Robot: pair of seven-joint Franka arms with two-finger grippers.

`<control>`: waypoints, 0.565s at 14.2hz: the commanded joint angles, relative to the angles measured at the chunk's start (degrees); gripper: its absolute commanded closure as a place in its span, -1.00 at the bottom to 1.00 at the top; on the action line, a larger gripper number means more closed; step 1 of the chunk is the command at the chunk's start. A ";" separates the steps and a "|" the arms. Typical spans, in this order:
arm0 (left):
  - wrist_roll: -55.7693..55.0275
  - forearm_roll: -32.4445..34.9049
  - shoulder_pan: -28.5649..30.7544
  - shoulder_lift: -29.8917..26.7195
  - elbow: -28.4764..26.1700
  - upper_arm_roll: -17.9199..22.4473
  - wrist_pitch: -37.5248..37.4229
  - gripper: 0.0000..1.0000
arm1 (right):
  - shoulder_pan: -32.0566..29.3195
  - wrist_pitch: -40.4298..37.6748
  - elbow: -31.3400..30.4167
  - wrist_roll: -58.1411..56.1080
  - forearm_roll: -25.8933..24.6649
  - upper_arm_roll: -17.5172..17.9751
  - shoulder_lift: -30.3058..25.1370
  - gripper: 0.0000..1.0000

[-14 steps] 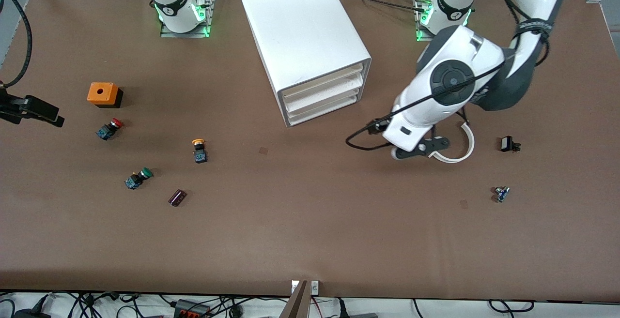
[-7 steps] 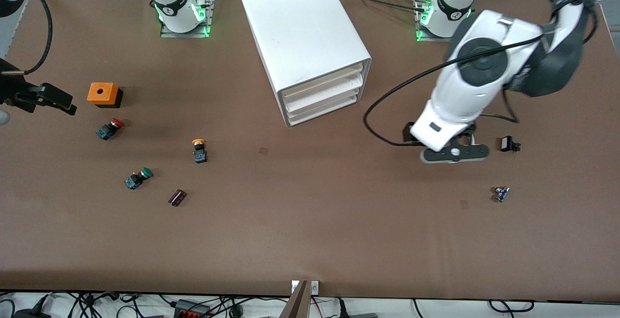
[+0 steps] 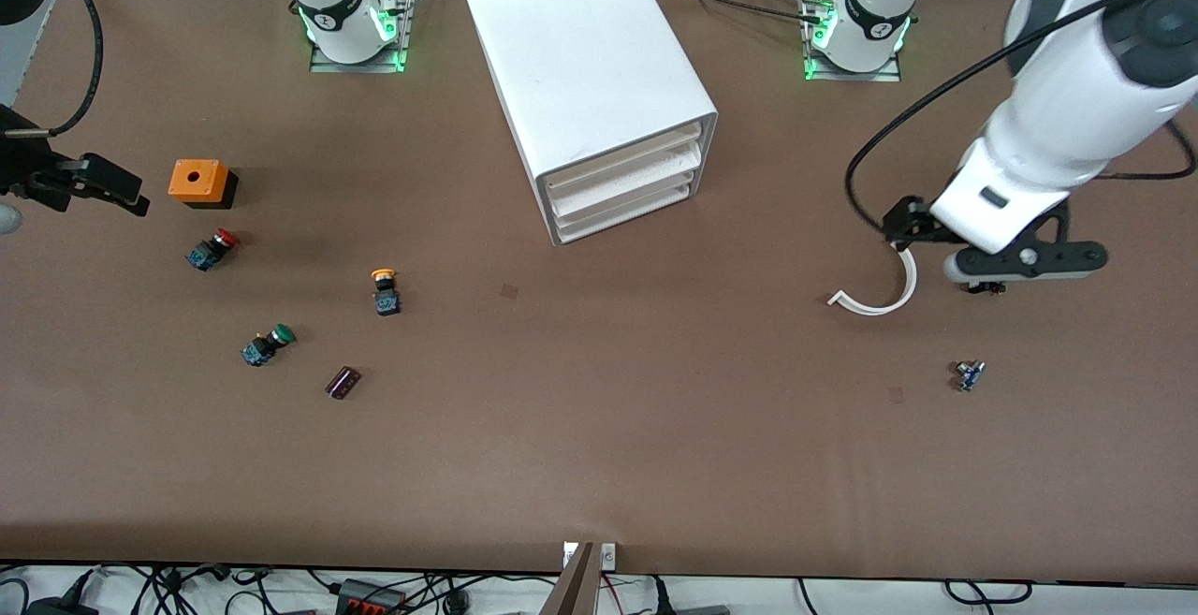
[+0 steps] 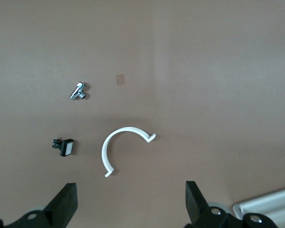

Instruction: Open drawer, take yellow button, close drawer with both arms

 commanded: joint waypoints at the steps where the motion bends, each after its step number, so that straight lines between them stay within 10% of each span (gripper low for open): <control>1: 9.70 -7.24 -7.91 -9.56 -9.81 15.16 1.48 -1.00 | -0.83 -2.91 -0.78 -0.01 -0.72 0.65 -1.85 -1.00; 8: 17.98 -10.60 -8.12 -19.61 -22.50 20.05 7.29 -1.00 | -0.83 -2.12 -1.22 -0.71 -0.81 0.74 -2.29 -1.00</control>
